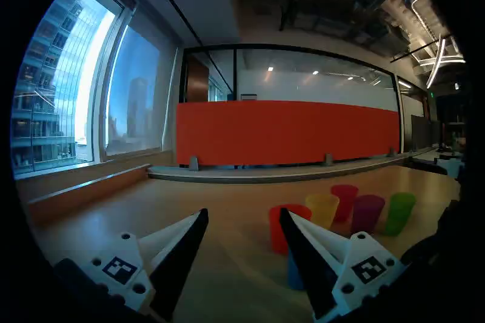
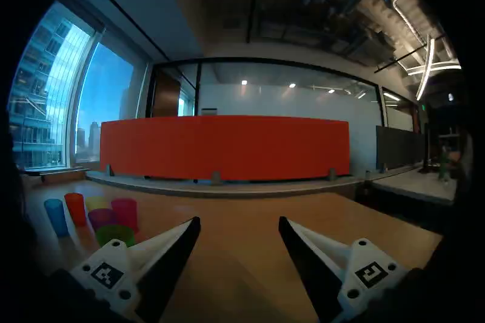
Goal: Pour water
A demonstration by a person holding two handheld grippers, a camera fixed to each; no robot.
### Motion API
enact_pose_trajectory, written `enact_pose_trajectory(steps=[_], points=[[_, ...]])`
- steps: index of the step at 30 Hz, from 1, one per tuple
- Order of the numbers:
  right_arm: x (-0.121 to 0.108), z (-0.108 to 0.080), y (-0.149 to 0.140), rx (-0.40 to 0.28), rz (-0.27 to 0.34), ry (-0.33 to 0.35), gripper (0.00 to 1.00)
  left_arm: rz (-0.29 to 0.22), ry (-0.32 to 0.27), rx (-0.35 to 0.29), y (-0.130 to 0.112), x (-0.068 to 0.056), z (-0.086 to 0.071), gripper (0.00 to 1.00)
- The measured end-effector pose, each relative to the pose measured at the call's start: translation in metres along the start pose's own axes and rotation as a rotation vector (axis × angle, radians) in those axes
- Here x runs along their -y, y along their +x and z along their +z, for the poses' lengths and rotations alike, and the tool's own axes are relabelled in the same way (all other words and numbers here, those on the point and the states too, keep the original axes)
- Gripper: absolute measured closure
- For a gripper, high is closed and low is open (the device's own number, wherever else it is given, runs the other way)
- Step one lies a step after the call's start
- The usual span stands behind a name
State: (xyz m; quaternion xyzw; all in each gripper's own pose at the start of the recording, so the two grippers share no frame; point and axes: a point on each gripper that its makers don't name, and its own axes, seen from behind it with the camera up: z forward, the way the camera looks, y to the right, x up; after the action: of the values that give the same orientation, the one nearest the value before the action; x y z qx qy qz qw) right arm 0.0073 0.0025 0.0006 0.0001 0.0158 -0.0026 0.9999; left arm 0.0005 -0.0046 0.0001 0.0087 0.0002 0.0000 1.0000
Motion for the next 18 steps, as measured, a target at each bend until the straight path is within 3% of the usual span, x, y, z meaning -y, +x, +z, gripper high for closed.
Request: enact_pose_trajectory(steps=[18], points=[[0.0016, 0.0002, -0.0068, 0.03, 0.004, -0.003, 0.0, 0.0, 0.0, 0.0, 0.0002, 0.0, -0.0002, 0.13]])
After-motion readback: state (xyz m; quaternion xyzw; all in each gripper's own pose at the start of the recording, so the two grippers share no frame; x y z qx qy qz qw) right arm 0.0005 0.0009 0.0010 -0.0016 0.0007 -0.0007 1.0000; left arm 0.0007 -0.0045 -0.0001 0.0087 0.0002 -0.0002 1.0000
